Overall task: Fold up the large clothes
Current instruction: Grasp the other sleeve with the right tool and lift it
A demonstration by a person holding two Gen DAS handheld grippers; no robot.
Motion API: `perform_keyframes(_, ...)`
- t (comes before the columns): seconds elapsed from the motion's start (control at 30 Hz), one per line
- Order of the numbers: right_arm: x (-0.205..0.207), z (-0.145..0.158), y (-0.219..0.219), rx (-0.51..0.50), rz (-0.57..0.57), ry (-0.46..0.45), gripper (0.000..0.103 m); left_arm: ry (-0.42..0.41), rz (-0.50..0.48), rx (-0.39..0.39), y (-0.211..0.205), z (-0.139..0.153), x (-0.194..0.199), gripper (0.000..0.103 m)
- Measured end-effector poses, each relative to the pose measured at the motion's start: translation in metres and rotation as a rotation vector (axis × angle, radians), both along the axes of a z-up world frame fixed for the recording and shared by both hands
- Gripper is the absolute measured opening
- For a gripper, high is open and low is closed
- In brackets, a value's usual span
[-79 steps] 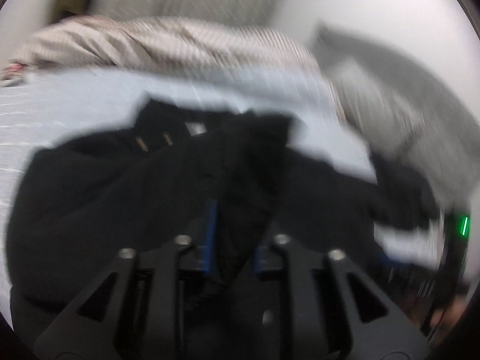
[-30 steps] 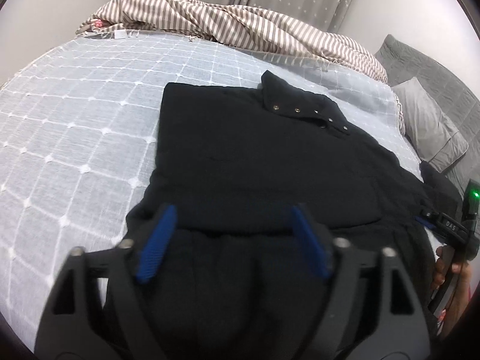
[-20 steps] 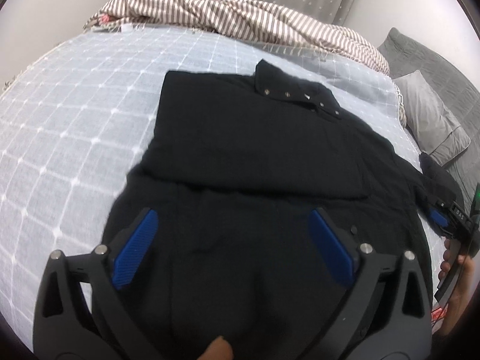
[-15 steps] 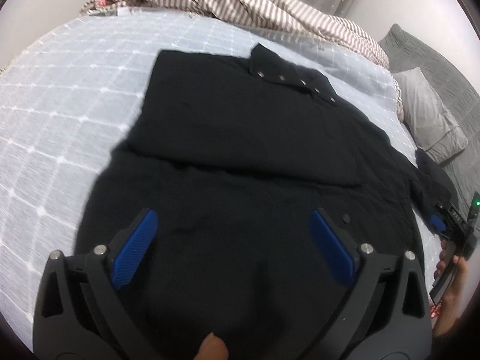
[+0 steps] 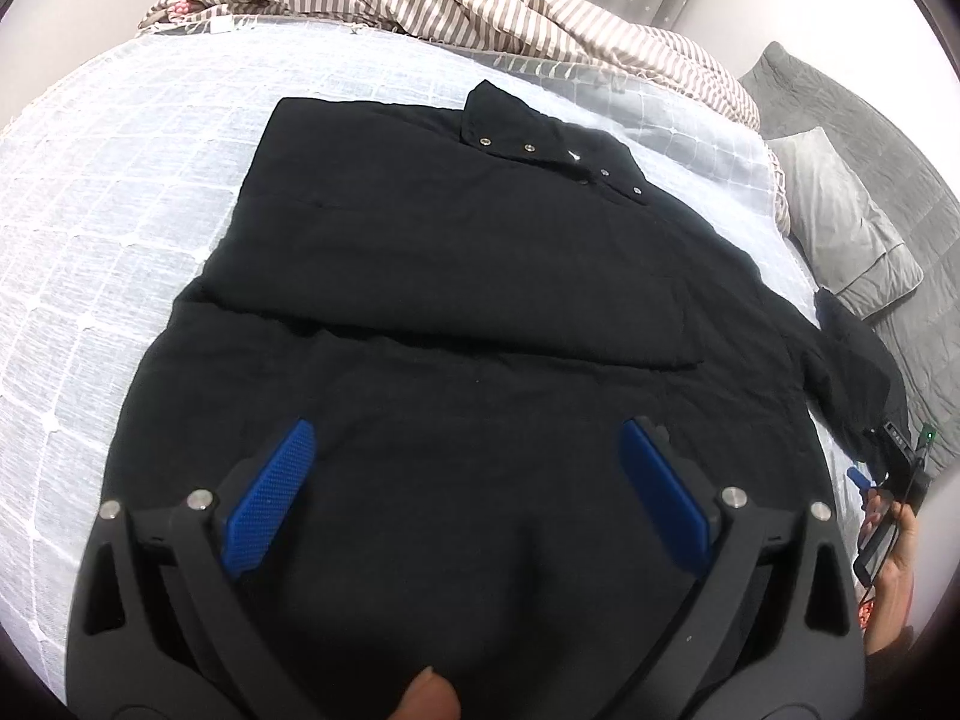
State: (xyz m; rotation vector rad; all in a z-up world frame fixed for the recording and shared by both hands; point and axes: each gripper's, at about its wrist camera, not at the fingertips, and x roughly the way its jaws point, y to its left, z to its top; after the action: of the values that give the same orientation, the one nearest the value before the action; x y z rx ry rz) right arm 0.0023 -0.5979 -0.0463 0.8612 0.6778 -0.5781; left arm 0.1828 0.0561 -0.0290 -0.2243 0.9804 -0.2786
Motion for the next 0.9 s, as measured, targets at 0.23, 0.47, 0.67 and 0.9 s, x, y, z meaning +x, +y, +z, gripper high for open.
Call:
perform_keyframes(0.23,-0.024,-0.019,-0.048,0.089,-0.132,-0.110,0.083,0.015,-0.005,0.015,-0.004,-0.007,0.003,0.101)
perform_keyframes(0.47,-0.015,-0.023,-0.071,0.034,-0.174,-0.177,0.078,0.036,-0.013,0.008,-0.005,-0.012,0.005,0.101)
perform_keyframes(0.67,0.000,-0.021,-0.084,-0.030,-0.202,-0.143,0.036,0.048,-0.010,-0.002,-0.003,-0.014,0.006,0.101)
perform_keyframes(0.9,0.003,0.033,-0.072,-0.104,-0.178,-0.262,0.012,0.036,-0.015,-0.017,-0.003,-0.008,0.008,0.101)
